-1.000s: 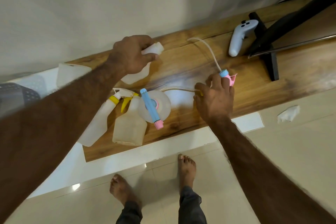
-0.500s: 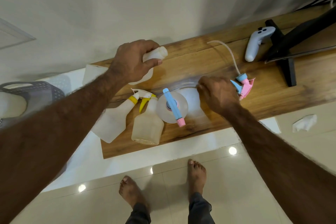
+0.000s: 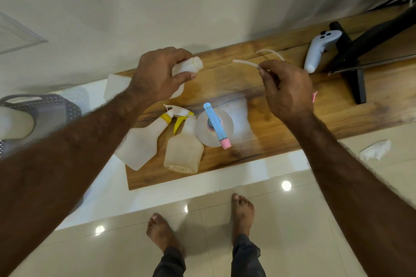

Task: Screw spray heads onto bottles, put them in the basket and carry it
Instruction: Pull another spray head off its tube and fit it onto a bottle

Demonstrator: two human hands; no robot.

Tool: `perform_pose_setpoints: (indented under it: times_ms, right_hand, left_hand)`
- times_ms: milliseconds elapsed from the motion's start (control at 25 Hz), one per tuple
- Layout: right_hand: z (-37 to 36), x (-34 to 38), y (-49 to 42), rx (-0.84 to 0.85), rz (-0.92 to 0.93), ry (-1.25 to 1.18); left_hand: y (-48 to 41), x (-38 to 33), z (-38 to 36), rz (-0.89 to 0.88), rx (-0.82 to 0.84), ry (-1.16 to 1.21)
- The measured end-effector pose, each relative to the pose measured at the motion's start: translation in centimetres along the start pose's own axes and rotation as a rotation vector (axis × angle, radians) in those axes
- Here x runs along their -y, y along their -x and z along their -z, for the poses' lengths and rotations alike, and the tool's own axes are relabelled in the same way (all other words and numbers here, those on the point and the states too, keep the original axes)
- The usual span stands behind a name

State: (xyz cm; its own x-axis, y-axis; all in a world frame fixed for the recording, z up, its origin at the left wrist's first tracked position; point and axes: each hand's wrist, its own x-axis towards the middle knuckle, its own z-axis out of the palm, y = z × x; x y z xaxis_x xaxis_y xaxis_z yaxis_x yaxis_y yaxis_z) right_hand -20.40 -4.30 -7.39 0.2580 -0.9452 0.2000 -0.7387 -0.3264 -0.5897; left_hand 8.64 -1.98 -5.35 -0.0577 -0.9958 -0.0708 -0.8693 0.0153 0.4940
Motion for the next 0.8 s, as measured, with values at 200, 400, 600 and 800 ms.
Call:
perform_pose_setpoints:
  times_ms: [200, 400, 600, 800]
  right_hand:
    - [0.8, 2.8, -2.0, 0.139, 0.131, 0.199]
    - [2.6, 5.5, -3.8, 0.321, 0.271, 0.332]
    - [3.7, 10.0, -6.5, 0.55, 0.264, 0.512]
    - [1.4, 15.9, -7.4, 0.747, 0.379, 0.811]
  left_hand:
    - [-0.2, -1.7, -0.7, -0.129, 0.018, -0.092]
    - [-0.1, -3.6, -1.1, -0.192, -0.025, -0.079]
    - [0.9, -4.1, -1.3, -0.115, -0.032, -0.009]
    - [2.6, -4.0, -2.0, -0.057, -0.183, 0.11]
